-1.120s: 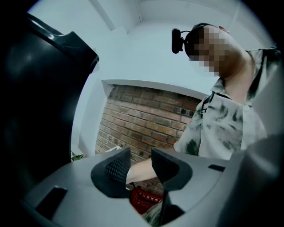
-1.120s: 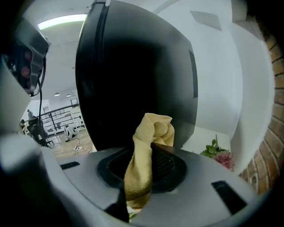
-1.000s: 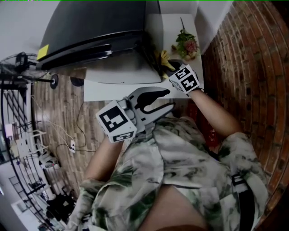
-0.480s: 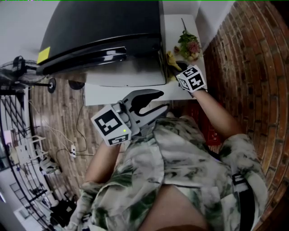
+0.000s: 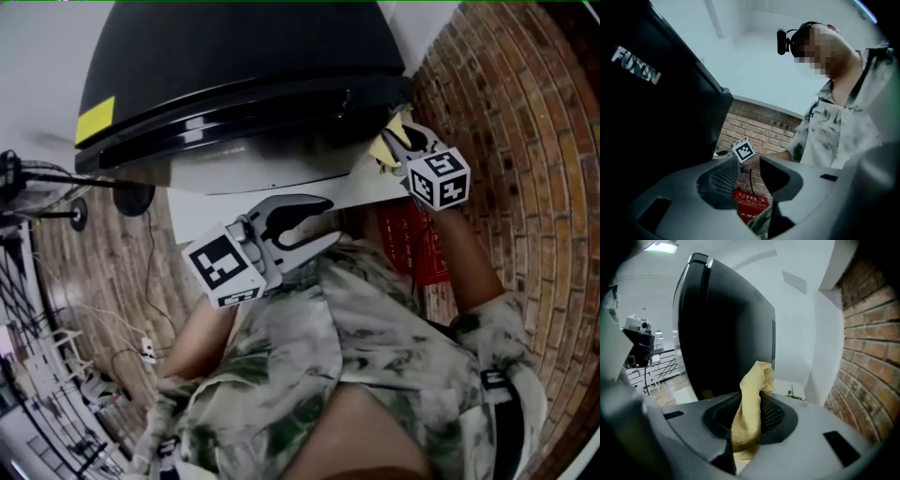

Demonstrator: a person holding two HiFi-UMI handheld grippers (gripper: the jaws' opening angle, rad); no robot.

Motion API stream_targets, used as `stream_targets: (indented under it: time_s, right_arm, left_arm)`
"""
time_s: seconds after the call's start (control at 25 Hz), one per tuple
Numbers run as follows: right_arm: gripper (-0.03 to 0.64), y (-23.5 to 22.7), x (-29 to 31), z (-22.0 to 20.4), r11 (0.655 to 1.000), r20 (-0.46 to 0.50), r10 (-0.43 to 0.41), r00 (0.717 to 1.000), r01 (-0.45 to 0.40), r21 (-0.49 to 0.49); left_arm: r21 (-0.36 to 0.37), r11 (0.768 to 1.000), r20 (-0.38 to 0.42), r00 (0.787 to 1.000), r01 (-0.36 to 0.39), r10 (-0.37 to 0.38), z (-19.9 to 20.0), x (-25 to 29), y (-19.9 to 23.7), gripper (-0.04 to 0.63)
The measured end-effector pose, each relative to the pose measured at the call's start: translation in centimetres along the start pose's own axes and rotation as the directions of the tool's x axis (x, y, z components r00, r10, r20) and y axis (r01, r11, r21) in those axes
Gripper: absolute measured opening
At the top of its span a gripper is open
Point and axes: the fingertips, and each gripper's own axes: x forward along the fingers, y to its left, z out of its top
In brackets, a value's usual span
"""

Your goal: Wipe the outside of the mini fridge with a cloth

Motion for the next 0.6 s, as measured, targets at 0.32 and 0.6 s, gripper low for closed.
stream_targets:
  time_s: [0.32,0.6]
  right_arm:
    - [0.097,6.7,-6.8,5.5,0.954,0.085,-0.3,0.95,0.296,0.057]
    - [0.097,13.4,-11.7,6.9,0.902,0.128,-0.432,0.893,0.423,0.091]
  left_arm:
    - [0.024,0.99,-0.028,0.99,0.136,-0.135,-1.2,-12.5,-0.1,0.138]
    - [-0.001,0.968,-0.1,0.963,0.251,-0.25,-4.2,-17.4,-0.9,0.138]
